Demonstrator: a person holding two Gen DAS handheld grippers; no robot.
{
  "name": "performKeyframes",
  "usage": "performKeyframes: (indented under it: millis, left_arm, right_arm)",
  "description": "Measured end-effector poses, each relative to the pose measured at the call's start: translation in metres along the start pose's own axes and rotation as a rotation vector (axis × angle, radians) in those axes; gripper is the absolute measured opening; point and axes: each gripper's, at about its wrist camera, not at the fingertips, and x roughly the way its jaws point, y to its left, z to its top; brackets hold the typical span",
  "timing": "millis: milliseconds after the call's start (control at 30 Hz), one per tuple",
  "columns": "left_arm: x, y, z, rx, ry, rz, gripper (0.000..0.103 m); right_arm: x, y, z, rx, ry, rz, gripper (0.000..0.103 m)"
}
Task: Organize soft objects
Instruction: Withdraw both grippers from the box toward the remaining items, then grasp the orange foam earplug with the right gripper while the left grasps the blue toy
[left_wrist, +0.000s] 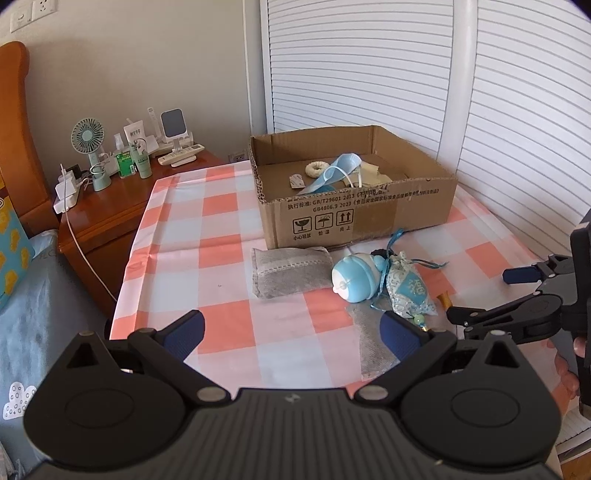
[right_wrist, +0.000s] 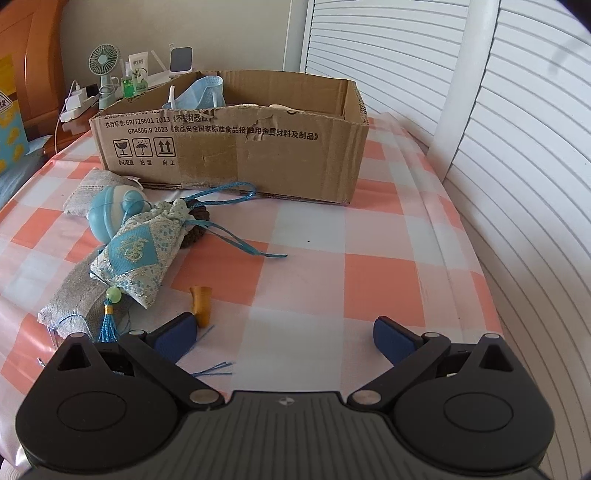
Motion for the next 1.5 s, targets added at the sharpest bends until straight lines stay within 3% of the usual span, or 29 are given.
performKeyframes:
  millis: [367,600,900,1200,1367,1500]
  left_arm:
    - [0.004,-0.004,0.0,0.01,0.01,-0.012,0.101]
    - [0.004,-0.002,-0.001,0.006,0.012,-0.013,0.101]
    - [0.007,0.001,-0.003,-0.006,0.016,-0.017,0.101]
    - [0.006,0.0,-0.003,-0.002,0.012,-0.022,0.101]
    - [0.009,0.002,-0.003,-0.006,0.019,-0.022,0.101]
    - [0.009,0.001,-0.004,0.002,0.017,-0.025,0.101]
  right_arm:
    - [0.0,-0.015,0.0,0.016,-0.001,-0.056,0.103]
    - [-0.002,0.002,0.0,-0.026,-0.005,-0.021,0.103]
    - [0.001,-0.007,0.004,-0.038,-0.021,-0.119,0.103]
    - [0.005,-0.015,0.01,-0.046,-0.021,-0.157,0.103]
    - [-0.011,-0.005,0.002,-0.016,-0.059,-0.053,0.1]
    - [-0.01,0.007,0.002,0.021,-0.066,0.042,0.081]
